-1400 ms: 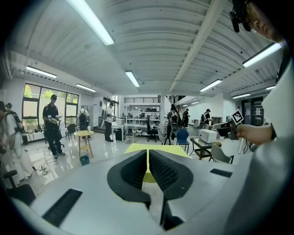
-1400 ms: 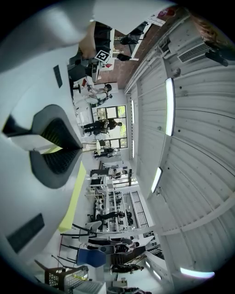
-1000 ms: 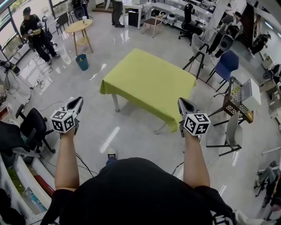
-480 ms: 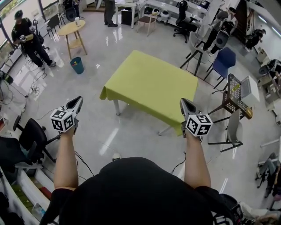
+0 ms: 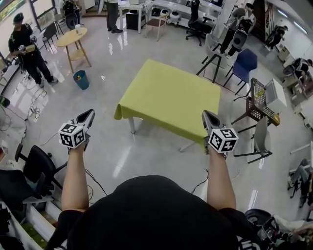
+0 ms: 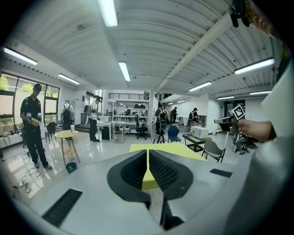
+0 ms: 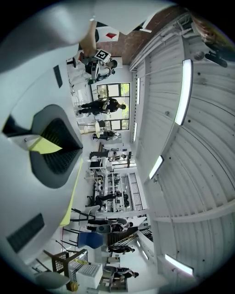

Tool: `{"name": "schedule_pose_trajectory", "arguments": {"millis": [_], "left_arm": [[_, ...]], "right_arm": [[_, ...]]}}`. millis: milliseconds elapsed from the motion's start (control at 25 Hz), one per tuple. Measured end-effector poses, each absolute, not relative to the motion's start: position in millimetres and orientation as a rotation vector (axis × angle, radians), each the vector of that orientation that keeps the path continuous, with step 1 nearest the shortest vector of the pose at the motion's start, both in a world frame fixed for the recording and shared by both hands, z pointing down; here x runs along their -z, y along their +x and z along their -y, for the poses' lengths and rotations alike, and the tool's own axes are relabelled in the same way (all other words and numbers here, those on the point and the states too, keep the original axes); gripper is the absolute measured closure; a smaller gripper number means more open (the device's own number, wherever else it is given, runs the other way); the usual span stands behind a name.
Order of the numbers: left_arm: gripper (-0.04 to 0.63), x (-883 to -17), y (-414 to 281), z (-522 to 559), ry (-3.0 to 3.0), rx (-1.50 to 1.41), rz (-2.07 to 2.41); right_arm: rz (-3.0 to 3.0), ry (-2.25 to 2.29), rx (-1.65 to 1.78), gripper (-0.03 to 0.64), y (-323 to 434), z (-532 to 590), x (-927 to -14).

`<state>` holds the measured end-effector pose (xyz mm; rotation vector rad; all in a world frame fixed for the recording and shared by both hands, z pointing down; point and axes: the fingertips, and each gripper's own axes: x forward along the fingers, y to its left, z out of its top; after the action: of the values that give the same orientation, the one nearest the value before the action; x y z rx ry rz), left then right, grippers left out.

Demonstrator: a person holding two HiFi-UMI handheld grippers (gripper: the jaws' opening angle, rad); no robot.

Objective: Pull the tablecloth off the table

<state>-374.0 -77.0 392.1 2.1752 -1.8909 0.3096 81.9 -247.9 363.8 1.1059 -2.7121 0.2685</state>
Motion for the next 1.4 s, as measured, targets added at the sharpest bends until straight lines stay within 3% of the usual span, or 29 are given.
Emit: {"name": "schedule_pose_trajectory", "arguments": {"millis": [640, 1400], "left_arm": [[0.56, -404, -428, 131, 2.319, -0.349, 1.725], [0.56, -422, -403, 204, 2.351, -0.415, 1.621]], "right_arm": [[2.627, 1.315, -0.219, 0.603, 66, 239, -362], [2.534, 1.416, -0.285, 0.603, 115, 277, -389]]}}
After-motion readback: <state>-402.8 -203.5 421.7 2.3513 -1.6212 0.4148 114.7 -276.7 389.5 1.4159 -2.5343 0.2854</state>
